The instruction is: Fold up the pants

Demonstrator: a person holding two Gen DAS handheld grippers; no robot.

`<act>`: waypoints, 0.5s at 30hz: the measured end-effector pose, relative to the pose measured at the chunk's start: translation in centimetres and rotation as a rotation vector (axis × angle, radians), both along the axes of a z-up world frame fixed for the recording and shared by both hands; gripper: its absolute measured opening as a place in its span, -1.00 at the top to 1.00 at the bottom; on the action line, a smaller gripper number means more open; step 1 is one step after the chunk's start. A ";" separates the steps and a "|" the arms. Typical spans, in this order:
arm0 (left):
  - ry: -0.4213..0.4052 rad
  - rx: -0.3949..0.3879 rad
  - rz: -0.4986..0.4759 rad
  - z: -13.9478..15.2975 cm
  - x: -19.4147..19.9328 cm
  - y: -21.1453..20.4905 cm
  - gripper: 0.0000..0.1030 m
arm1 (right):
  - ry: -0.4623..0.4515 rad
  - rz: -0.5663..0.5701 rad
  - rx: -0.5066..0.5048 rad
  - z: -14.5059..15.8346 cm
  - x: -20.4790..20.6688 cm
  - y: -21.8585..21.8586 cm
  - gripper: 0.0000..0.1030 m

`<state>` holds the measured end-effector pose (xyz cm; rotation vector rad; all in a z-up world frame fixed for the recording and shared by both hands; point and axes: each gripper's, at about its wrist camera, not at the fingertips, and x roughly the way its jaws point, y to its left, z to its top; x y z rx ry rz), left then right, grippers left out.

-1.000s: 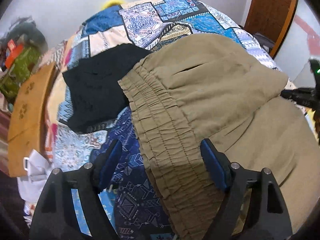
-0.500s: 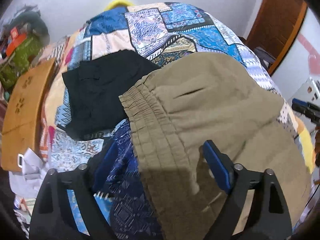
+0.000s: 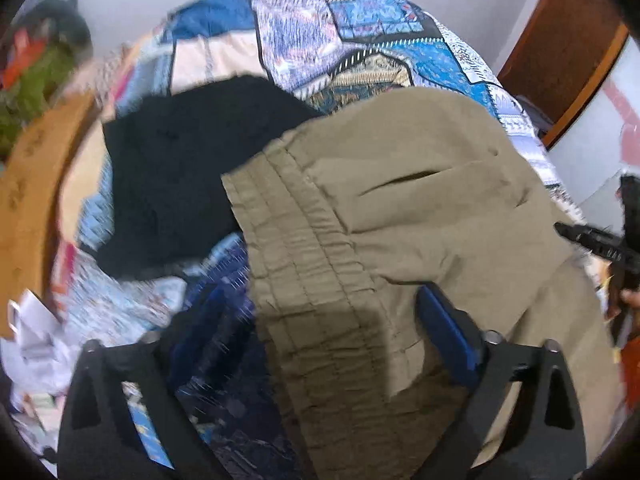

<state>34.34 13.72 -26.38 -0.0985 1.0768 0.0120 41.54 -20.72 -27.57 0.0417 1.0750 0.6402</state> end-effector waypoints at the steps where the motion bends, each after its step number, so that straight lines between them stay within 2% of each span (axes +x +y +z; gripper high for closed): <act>1: -0.011 0.040 -0.007 0.2 0.0 -0.3 -0.55 | -0.010 0.004 -0.016 0.1 -0.1 0.3 0.73; 2: -0.019 0.088 -0.010 0.3 0.0 -0.7 -0.36 | -0.032 0.005 -0.055 0.2 -0.1 0.6 0.77; 4: -0.040 0.173 -0.022 0.5 -0.1 -1.5 -0.29 | -0.070 0.021 -0.093 0.5 -0.6 1.2 0.79; 6: -0.079 0.302 -0.009 1.0 -0.4 -2.6 -0.18 | -0.119 0.039 -0.139 0.8 -1.1 1.3 0.83; 8: -0.106 0.356 0.001 1.4 -0.5 -2.7 -0.11 | -0.195 0.047 -0.185 1.5 -1.7 1.5 0.87; 11: -0.089 0.307 0.028 1.5 -0.1 -1.3 -0.11 | -0.268 0.034 -0.210 2.4 -2.1 1.2 0.90; 15: -0.035 0.237 0.028 0.1 0.4 0.0 -0.14 | -0.253 0.026 -0.218 1.8 -1.5 0.9 0.90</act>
